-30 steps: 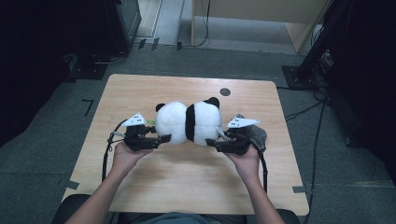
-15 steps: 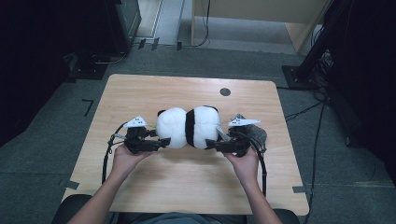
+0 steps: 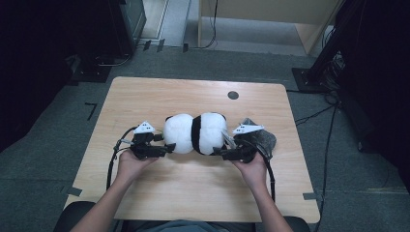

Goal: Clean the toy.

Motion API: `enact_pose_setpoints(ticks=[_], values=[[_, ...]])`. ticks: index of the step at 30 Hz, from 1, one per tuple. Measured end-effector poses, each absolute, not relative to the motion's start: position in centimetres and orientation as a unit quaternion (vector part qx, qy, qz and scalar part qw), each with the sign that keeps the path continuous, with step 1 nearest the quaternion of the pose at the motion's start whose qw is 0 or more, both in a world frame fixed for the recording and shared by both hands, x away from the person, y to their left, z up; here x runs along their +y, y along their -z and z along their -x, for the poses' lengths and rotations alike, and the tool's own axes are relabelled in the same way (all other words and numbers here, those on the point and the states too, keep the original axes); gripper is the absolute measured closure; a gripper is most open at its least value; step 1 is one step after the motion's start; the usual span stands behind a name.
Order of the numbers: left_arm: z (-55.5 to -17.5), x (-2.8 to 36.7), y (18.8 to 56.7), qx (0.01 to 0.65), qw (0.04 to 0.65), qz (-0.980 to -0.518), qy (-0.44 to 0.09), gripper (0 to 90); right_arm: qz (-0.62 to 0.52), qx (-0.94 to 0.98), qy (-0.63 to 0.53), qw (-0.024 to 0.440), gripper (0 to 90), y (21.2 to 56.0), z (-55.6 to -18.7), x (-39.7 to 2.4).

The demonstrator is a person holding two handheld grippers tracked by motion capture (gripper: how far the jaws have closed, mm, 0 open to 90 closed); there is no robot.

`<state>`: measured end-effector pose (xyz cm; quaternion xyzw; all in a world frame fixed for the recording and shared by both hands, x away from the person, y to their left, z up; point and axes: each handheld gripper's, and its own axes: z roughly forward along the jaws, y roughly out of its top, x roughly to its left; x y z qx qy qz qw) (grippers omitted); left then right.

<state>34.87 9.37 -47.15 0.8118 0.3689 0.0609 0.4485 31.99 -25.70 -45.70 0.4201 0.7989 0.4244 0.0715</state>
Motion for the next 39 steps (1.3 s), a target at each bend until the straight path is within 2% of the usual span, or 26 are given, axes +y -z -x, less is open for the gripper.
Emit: enact_pose_setpoints(ticks=[12, 39], values=[[-35.2, 10.0, 46.1, 0.373, 0.472, -0.797, -0.057, 31.2, -0.423, 0.789, -0.434, 0.105, 31.7, 44.6, -31.7, -27.4], [-36.8, 9.1, 44.5, 0.362, 0.47, -0.802, -0.067, 30.9, -0.503, 0.729, -0.432, 0.17, 33.8, 44.1, -33.3, -35.6]])
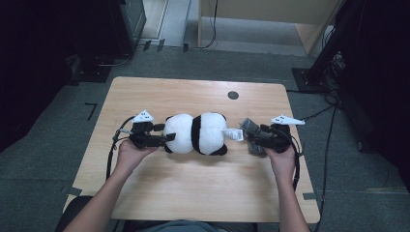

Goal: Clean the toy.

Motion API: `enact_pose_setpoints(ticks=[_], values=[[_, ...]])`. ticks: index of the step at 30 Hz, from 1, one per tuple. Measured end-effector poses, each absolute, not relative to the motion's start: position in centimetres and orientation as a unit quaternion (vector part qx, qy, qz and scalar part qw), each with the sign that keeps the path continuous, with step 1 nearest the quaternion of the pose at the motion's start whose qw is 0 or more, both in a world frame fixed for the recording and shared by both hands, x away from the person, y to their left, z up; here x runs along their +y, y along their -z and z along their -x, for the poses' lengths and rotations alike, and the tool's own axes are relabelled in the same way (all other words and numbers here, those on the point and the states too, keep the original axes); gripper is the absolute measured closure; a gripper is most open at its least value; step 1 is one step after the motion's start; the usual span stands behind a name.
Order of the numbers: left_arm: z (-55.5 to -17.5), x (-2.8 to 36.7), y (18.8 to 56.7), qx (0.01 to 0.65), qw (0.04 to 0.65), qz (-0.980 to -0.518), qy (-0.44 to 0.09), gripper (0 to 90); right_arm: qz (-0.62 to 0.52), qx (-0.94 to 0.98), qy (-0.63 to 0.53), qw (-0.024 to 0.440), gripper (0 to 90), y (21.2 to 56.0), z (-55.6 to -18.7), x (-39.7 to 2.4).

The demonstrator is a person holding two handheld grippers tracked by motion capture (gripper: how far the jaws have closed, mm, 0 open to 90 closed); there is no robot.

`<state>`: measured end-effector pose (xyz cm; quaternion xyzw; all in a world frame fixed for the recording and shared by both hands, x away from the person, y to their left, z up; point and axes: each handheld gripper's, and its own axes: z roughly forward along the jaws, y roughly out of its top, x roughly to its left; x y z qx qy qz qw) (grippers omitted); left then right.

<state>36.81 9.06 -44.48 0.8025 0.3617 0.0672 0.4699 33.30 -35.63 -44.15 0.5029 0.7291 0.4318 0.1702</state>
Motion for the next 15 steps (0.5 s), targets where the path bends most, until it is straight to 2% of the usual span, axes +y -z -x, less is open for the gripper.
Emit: enact_pose_setpoints(ticks=[7, 15], values=[[-37.9, 8.7, 44.2, 0.369, 0.469, -0.8, -0.067, 31.2, -0.51, 0.739, -0.403, 0.177, 38.2, 45.5, -34.6, -37.3], [-37.9, 8.9, 44.7, 0.368, 0.469, -0.8, -0.068, 31.0, -0.523, 0.738, -0.382, 0.189, 39.0, 48.5, -35.4, -37.9]])
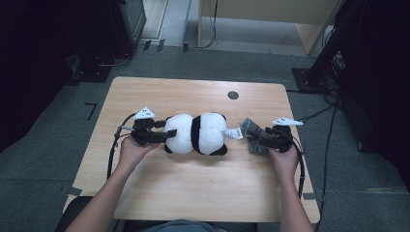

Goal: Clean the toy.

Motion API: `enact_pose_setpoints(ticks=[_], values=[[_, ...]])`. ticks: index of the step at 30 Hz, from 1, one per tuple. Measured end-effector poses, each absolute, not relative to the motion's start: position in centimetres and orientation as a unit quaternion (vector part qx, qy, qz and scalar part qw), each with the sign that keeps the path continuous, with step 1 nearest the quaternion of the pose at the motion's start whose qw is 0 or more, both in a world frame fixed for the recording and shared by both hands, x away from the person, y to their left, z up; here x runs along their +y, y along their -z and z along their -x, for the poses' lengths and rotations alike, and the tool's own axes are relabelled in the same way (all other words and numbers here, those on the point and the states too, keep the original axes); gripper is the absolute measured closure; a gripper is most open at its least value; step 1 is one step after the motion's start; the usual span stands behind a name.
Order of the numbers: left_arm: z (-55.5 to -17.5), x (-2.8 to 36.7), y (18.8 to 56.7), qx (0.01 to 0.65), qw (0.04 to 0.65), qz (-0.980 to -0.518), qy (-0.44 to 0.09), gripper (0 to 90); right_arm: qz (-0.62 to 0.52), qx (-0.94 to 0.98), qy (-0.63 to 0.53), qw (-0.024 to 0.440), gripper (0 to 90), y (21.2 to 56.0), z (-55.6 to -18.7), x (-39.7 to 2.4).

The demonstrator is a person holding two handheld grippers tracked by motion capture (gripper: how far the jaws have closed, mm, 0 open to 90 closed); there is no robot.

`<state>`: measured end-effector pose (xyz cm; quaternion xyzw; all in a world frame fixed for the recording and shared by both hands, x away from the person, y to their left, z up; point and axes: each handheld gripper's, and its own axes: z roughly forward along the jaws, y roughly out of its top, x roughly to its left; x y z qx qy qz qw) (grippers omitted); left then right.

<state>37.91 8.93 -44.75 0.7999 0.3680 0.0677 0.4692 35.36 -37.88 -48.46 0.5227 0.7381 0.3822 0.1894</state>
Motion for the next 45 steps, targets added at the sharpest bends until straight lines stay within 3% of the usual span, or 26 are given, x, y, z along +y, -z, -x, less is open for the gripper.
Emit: enact_pose_setpoints(ticks=[5, 9, 18, 22, 25, 27, 30, 34, 45], values=[[-37.8, 9.2, 45.1, 0.372, 0.472, -0.797, -0.063, 30.9, -0.522, 0.738, -0.375, 0.205, 46.8, 49.7, -35.4, -37.9], [-37.7, 9.3, 45.3, 0.373, 0.472, -0.796, -0.062, 30.7, -0.532, 0.737, -0.364, 0.203, 60.3, 50.3, -35.4, -38.1], [-37.7, 9.3, 45.5, 0.371, 0.47, -0.798, -0.066, 29.1, -0.535, 0.744, -0.355, 0.185, 61.2, 51.4, -35.6, -38.3], [-37.7, 9.3, 45.5, 0.37, 0.471, -0.798, -0.067, 29.0, -0.512, 0.766, -0.33, 0.207, 61.6, 51.3, -35.5, -37.7], [-37.7, 9.3, 45.5, 0.37, 0.473, -0.797, -0.068, 28.9, -0.526, 0.76, -0.318, 0.211, 73.4, 51.0, -35.6, -37.6], [-37.6, 9.3, 45.4, 0.37, 0.472, -0.797, -0.07, 28.9, -0.533, 0.757, -0.316, 0.204, 76.7, 50.6, -35.7, -37.7], [-37.5, 9.4, 45.2, 0.369, 0.474, -0.797, -0.069, 29.8, -0.545, 0.746, -0.321, 0.209, 77.7, 49.7, -35.5, -37.7], [-37.3, 9.6, 45.0, 0.372, 0.472, -0.797, -0.066, 30.4, -0.564, 0.731, -0.34, 0.182, 77.7, 48.4, -35.7, -37.3], [-36.5, 9.9, 45.5, 0.372, 0.469, -0.798, -0.065, 30.4, -0.517, 0.745, -0.38, 0.183, 77.6, 43.3, -35.9, -33.6]])
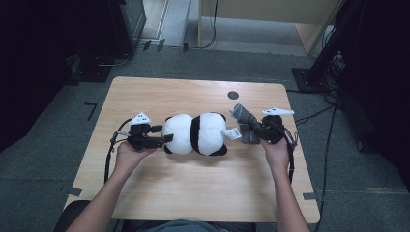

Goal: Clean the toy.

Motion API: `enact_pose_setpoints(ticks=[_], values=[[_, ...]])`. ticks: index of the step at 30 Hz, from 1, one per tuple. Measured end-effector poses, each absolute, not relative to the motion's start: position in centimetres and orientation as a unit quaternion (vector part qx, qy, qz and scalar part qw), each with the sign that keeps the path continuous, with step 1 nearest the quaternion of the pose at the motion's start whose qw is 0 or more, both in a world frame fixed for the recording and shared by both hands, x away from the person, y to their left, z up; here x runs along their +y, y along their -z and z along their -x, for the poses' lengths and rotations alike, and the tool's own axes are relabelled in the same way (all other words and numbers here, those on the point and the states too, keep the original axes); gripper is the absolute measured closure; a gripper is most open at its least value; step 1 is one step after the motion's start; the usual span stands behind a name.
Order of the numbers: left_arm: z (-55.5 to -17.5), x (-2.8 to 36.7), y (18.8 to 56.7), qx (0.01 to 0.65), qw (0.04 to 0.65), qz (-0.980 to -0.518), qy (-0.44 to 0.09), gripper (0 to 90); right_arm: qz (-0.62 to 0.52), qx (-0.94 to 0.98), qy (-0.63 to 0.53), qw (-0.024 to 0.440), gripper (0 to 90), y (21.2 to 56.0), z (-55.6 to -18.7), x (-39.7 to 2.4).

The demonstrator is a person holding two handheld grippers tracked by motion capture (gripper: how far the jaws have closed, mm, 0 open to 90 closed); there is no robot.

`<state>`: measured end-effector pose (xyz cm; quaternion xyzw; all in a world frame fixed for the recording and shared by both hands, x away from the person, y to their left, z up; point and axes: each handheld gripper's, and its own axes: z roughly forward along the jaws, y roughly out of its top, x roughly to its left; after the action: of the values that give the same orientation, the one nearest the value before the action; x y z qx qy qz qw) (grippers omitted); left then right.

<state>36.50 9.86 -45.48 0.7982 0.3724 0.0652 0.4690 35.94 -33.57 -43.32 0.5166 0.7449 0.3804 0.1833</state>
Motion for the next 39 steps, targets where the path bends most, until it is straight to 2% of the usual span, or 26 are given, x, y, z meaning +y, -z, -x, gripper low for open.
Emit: enact_pose_setpoints(ticks=[13, 17, 20, 23, 27, 31, 36, 39], values=[[-36.5, 9.2, 46.2, 0.365, 0.467, -0.802, -0.076, 27.5, -0.454, 0.77, -0.418, 0.162, 77.6, 38.5, -35.6, -29.7], [-37.0, 9.2, 46.7, 0.37, 0.468, -0.8, -0.066, 22.9, -0.428, 0.787, -0.422, 0.14, 77.6, 38.4, -35.9, -27.8], [-37.3, 9.1, 47.2, 0.372, 0.47, -0.798, -0.061, 15.6, -0.419, 0.795, -0.42, 0.124, 77.5, 38.7, -36.4, -26.7], [-37.3, 8.9, 47.5, 0.354, 0.479, -0.801, -0.064, 13.7, -0.416, 0.799, -0.418, 0.116, 77.5, 38.9, -36.8, -26.1], [-37.7, 8.9, 47.9, 0.371, 0.478, -0.795, -0.046, 13.7, -0.417, 0.803, -0.411, 0.11, 77.7, 39.1, -37.1, -25.7], [-37.6, 9.1, 48.9, 0.386, 0.503, -0.773, -0.034, 19.4, -0.413, 0.811, -0.402, 0.101, 77.7, 39.5, -37.2, -25.3], [-37.2, 9.0, 48.4, 0.387, 0.489, -0.781, -0.041, 38.0, -0.4, 0.82, -0.399, 0.095, 75.5, 39.7, -37.4, -25.3], [-37.0, 8.9, 48.0, 0.39, 0.481, -0.784, -0.048, 43.4, -0.397, 0.824, -0.391, 0.105, 75.0, 39.5, -37.2, -25.2]])
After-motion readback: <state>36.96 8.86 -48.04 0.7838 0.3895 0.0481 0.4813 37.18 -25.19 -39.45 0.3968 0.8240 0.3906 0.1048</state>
